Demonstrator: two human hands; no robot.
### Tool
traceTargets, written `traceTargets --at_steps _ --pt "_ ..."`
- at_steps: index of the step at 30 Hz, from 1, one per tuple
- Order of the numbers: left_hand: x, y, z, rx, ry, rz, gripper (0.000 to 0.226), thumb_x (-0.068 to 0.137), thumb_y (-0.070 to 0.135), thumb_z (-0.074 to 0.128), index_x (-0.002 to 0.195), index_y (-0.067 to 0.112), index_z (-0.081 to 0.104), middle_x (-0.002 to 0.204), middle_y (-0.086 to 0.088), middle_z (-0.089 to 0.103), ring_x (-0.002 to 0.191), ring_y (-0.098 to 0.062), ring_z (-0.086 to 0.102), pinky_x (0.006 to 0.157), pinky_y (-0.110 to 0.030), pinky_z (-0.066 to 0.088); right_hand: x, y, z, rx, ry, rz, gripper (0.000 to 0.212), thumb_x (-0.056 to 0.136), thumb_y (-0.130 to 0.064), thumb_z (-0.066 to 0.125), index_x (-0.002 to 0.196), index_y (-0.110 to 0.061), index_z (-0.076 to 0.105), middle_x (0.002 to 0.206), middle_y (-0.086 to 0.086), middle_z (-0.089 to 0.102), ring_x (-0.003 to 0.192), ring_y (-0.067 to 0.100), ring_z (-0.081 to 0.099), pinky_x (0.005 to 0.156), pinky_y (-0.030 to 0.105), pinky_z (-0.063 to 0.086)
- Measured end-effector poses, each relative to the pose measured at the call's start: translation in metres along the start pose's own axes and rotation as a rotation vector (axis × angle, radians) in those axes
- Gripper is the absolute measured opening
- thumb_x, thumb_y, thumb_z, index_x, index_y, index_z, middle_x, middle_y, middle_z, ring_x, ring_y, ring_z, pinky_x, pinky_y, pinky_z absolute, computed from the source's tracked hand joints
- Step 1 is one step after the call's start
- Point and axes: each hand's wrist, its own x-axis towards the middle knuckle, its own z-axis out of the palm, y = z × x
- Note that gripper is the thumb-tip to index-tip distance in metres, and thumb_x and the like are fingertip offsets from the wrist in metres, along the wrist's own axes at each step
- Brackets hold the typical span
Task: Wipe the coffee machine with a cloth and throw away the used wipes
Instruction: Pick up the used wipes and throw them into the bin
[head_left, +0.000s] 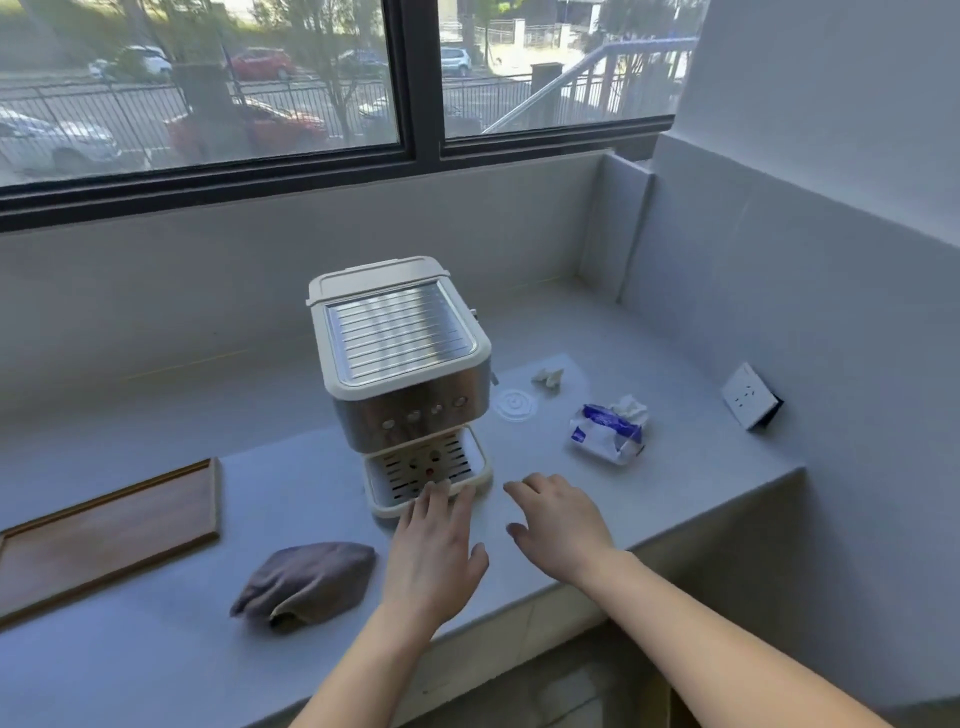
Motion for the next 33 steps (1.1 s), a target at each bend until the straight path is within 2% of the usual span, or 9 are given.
traceTargets --at_steps 3,7,10,15,18,23,29,33 --pt "0.013 0.011 -0.004 -0.016 0.006 0.084 0.067 0.085 0.041 0.055 0.145 0.024 0.033 0.143 -0.009 0.046 0.129 -0.029 0.046 0.107 -0.041 0.040 -0.010 0.005 -0.008 0.003 0.019 0.082 0.044 0.093 -0.040 0.053 0.134 -0.025 0.046 0.131 -0.001 0.054 0.117 0.025 0.048 0.092 0.039 0.045" --pt "0.026 0.026 -0.004 -0.033 -0.033 0.180 0.064 0.092 0.043 0.049 0.148 0.022 0.028 0.149 -0.008 0.040 0.136 -0.027 0.038 0.110 -0.039 0.034 -0.024 0.018 -0.018 0.012 0.050 0.180 0.047 0.094 -0.041 0.050 0.138 -0.027 0.043 0.131 -0.002 0.054 0.118 0.025 0.049 0.093 0.038 0.045" --pt "0.038 0.038 0.000 -0.077 -0.069 0.191 0.065 0.095 0.044 0.045 0.152 0.024 0.022 0.157 -0.007 0.031 0.143 -0.025 0.029 0.114 -0.037 0.027 -0.033 0.038 -0.022 0.031 0.058 0.241 0.048 0.095 -0.043 0.049 0.140 -0.027 0.043 0.132 -0.003 0.055 0.121 0.022 0.049 0.094 0.036 0.045" --pt "0.062 0.060 0.011 -0.088 -0.097 0.194 0.064 0.095 0.045 0.045 0.152 0.023 0.023 0.154 -0.005 0.035 0.140 -0.022 0.034 0.112 -0.034 0.032 -0.034 0.083 -0.027 0.043 0.058 0.308 0.048 0.094 -0.043 0.050 0.139 -0.026 0.045 0.132 -0.003 0.056 0.122 0.021 0.049 0.092 0.036 0.046" --pt "0.082 0.076 0.021 -0.089 -0.130 0.153 0.064 0.095 0.046 0.045 0.152 0.023 0.025 0.151 -0.003 0.038 0.137 -0.021 0.037 0.110 -0.035 0.036 -0.026 0.111 -0.029 0.063 0.064 0.301 0.045 0.094 -0.041 0.052 0.135 -0.026 0.047 0.128 -0.002 0.057 0.118 0.021 0.050 0.087 0.036 0.049" --pt "0.118 0.104 0.034 -0.157 -0.190 0.004 0.056 0.095 0.045 0.044 0.147 0.025 0.035 0.140 0.001 0.047 0.124 -0.018 0.049 0.093 -0.035 0.047 -0.004 0.163 -0.035 0.125 0.082 0.278 0.038 0.094 -0.036 0.052 0.130 -0.027 0.052 0.124 -0.003 0.060 0.114 0.021 0.054 0.084 0.033 0.048" --pt "0.155 0.123 0.050 -0.154 -0.226 -0.103 0.052 0.098 0.043 0.044 0.145 0.020 0.040 0.136 -0.002 0.052 0.119 -0.022 0.054 0.088 -0.036 0.046 0.031 0.211 -0.039 0.169 0.053 0.311 0.022 0.092 -0.028 0.053 0.110 -0.020 0.063 0.106 0.003 0.063 0.101 0.027 0.059 0.079 0.037 0.049" --pt "0.179 0.127 0.064 -0.265 -0.250 -0.201 0.054 0.098 0.045 0.047 0.144 0.017 0.042 0.134 -0.006 0.054 0.116 -0.025 0.056 0.091 -0.036 0.046 0.061 0.232 -0.038 0.266 0.048 0.445 0.028 0.091 -0.029 0.054 0.114 -0.015 0.065 0.112 0.008 0.066 0.103 0.031 0.061 0.082 0.038 0.050"
